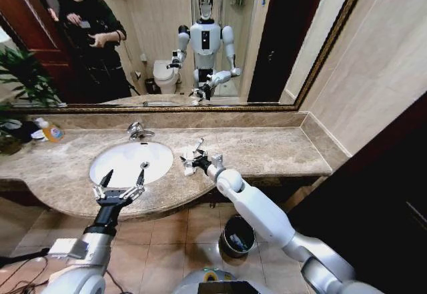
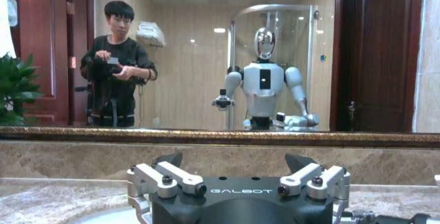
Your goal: Pick up the trash from the sink and place it in the trash bin.
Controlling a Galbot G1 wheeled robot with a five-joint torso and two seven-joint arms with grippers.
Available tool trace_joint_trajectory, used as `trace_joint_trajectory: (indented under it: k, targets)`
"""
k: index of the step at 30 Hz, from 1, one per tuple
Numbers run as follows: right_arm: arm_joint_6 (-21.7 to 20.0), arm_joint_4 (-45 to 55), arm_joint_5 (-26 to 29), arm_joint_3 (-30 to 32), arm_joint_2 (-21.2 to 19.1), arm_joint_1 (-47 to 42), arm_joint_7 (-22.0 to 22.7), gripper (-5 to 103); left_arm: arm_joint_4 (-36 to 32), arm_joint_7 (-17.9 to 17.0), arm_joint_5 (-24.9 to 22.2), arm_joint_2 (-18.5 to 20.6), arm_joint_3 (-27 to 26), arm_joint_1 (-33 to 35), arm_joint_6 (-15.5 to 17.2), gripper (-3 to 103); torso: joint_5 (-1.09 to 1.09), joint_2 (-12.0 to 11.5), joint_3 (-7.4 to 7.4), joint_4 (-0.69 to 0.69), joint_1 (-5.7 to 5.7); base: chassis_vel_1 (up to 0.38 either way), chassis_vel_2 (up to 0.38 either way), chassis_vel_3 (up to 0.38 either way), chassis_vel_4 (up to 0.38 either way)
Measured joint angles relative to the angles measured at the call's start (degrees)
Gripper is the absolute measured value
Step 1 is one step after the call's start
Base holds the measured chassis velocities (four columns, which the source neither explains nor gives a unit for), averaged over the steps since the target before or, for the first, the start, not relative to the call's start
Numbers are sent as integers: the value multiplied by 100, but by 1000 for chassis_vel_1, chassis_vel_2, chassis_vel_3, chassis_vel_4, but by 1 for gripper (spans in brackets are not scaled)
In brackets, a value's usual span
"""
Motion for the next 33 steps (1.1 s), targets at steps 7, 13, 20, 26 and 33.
trace_joint_trajectory:
  k: [7, 13, 20, 26, 33]
  targets:
    - [53, -109, 14, -162, 68, 36, 379, 103, 0, 0, 0, 0, 0, 0, 0, 100, 1, 0, 0, 0, 0, 0, 0, 0, 0]
    - [51, -180, 40, -212, 95, 41, 420, 95, 0, 0, 0, 0, 0, 0, 0, 100, 2, 0, 0, 0, 0, 0, 0, 0, 0]
    - [50, -238, 40, -225, 124, 33, 420, 73, -1, 0, 0, 0, 0, 0, 0, 100, 2, 0, 0, 0, 0, 0, 0, 0, 0]
    - [52, -210, 38, -228, 90, 15, 429, 46, 0, 0, 0, 0, 0, 0, 0, 100, 2, 0, 0, 0, 0, 0, 0, 0, 0]
    - [90, -122, 35, -212, 25, -11, 436, 25, 0, 0, 0, 0, 0, 0, 0, 100, 2, 1, 0, 0, 0, 0, 0, 0, 0]
